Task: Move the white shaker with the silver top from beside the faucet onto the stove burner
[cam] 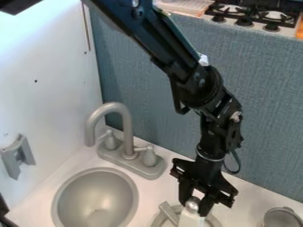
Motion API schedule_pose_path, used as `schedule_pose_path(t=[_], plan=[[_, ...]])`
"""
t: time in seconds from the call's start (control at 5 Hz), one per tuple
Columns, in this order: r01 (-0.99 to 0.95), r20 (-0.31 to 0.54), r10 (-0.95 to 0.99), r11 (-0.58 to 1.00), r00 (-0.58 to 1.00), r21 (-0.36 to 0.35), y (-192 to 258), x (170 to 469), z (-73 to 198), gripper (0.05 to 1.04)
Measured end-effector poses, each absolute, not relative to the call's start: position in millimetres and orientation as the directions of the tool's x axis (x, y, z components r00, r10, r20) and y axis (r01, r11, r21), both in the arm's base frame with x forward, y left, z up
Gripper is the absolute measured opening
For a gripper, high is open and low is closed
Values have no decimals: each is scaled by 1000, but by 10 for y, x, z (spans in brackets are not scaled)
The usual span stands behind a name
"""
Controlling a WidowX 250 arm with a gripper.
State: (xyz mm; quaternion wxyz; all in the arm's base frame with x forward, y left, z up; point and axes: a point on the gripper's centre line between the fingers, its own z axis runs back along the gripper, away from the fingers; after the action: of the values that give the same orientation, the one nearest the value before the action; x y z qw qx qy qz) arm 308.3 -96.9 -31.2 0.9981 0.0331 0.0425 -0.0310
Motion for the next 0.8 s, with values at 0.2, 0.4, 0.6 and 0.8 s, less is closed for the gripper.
schedule_pose_path(t=[0.2, 0.4, 0.6, 0.8], plan=[[63, -110, -59, 997, 992, 38, -991, 3024, -375, 509], [53, -123, -50, 998, 991, 21, -967, 3013, -384, 580], [78, -138, -74, 997, 988, 21, -961, 2993, -378, 886], [74, -133, -70, 997, 989, 30, -948, 3002, -374, 1009]])
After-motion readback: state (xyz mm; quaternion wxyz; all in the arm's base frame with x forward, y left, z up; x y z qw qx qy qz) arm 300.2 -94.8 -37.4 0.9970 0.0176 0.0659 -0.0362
